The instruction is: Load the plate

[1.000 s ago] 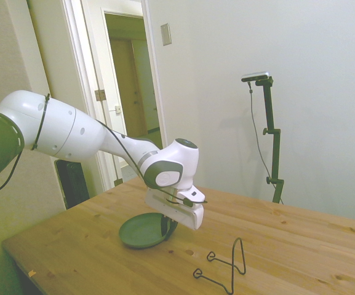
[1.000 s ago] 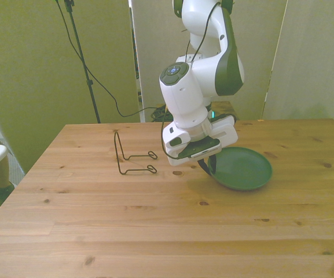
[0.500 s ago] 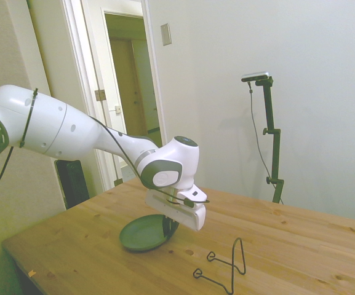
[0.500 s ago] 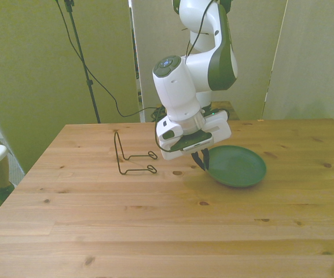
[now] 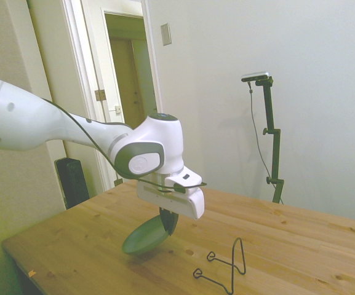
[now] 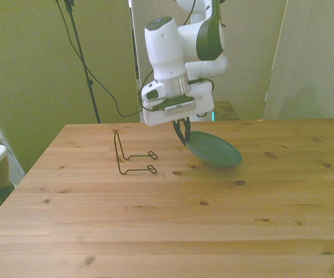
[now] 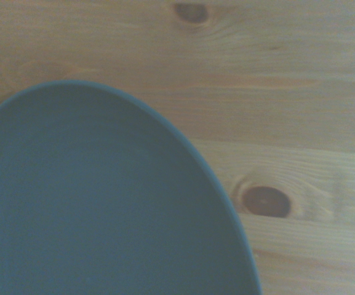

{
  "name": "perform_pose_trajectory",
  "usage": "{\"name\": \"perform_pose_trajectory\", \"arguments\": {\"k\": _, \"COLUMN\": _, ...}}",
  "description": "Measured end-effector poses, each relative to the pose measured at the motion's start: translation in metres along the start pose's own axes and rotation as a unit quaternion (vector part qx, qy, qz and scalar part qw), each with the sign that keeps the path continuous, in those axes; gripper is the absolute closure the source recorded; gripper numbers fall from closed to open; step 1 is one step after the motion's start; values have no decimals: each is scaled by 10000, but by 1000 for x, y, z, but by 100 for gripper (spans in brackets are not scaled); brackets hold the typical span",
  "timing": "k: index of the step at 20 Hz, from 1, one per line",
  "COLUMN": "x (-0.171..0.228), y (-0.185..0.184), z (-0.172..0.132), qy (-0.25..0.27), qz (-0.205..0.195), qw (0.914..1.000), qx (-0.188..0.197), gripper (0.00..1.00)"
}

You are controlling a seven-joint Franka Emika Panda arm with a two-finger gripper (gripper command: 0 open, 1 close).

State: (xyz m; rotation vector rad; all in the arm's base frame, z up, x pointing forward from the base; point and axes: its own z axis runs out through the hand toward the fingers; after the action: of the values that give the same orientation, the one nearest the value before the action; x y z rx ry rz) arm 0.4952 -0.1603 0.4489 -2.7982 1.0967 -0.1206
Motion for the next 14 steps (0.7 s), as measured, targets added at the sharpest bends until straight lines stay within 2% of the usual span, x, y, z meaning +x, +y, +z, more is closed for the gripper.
{"name": "perform_pose_trajectory", "arguments": {"k": 3, "x": -7, "y": 19, "z": -23, "qy": 498, "qz": 289, "qw": 9979, "qx": -309, "gripper": 100}}
{"name": "perform_pose_trajectory", "arguments": {"k": 5, "x": -9, "y": 30, "z": -31, "qy": 839, "qz": 519, "qw": 9935, "qx": -571, "gripper": 100}}
{"name": "perform_pose_trajectory", "arguments": {"k": 10, "x": -14, "y": 49, "z": -49, "qy": 1586, "qz": 1024, "qw": 9770, "qx": -994, "gripper": 100}}
{"name": "perform_pose_trajectory", "arguments": {"k": 14, "x": -16, "y": 63, "z": -68, "qy": 2084, "qz": 1225, "qw": 9608, "qx": -1357, "gripper": 100}}
